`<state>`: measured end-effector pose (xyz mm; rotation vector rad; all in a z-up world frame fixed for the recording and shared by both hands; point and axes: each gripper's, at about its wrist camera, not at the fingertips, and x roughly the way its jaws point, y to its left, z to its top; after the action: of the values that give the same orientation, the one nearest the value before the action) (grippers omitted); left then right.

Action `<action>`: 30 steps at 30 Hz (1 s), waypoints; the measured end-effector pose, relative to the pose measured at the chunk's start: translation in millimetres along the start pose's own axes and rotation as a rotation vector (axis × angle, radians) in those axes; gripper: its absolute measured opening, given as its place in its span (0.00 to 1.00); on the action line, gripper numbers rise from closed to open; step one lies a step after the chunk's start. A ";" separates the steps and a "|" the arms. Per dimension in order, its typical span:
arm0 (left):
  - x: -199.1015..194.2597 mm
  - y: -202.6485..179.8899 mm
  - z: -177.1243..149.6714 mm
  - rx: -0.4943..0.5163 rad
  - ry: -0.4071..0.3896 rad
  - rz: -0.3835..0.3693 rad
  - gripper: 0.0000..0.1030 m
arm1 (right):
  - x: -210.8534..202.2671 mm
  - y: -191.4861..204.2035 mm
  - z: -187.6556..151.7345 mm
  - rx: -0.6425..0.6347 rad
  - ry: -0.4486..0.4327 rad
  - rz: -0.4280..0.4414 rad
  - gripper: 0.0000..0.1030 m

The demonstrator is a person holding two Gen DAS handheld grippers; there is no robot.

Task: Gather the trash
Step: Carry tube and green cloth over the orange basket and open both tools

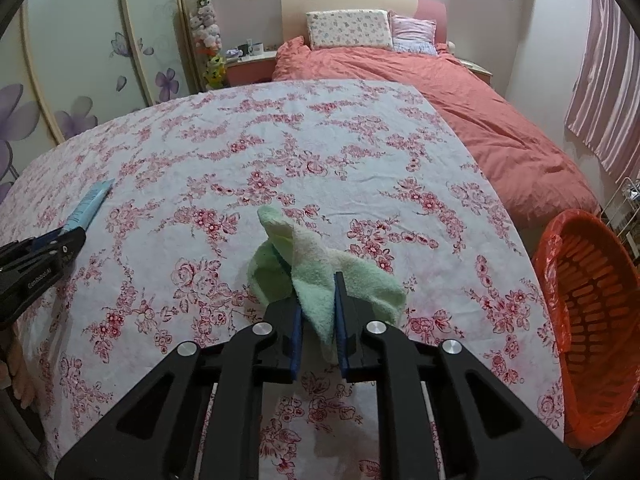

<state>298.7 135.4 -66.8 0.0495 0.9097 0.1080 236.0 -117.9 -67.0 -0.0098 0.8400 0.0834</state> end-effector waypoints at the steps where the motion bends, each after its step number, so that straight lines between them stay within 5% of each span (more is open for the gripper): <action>1: -2.3 -1.3 -0.2 0.003 -0.004 -0.001 0.26 | -1.3 -1.1 -0.4 0.001 -0.005 0.004 0.12; 14: -81.4 -38.3 10.0 0.065 -0.152 -0.072 0.26 | -80.1 -38.7 11.1 0.079 -0.174 0.013 0.11; 30: -173.8 -167.2 9.9 0.236 -0.291 -0.289 0.27 | -153.0 -124.6 1.7 0.224 -0.341 -0.091 0.11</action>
<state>212.8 -50.5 60.8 0.1481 0.6267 -0.2706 145.3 -252.7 44.9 0.1724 0.5029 -0.0934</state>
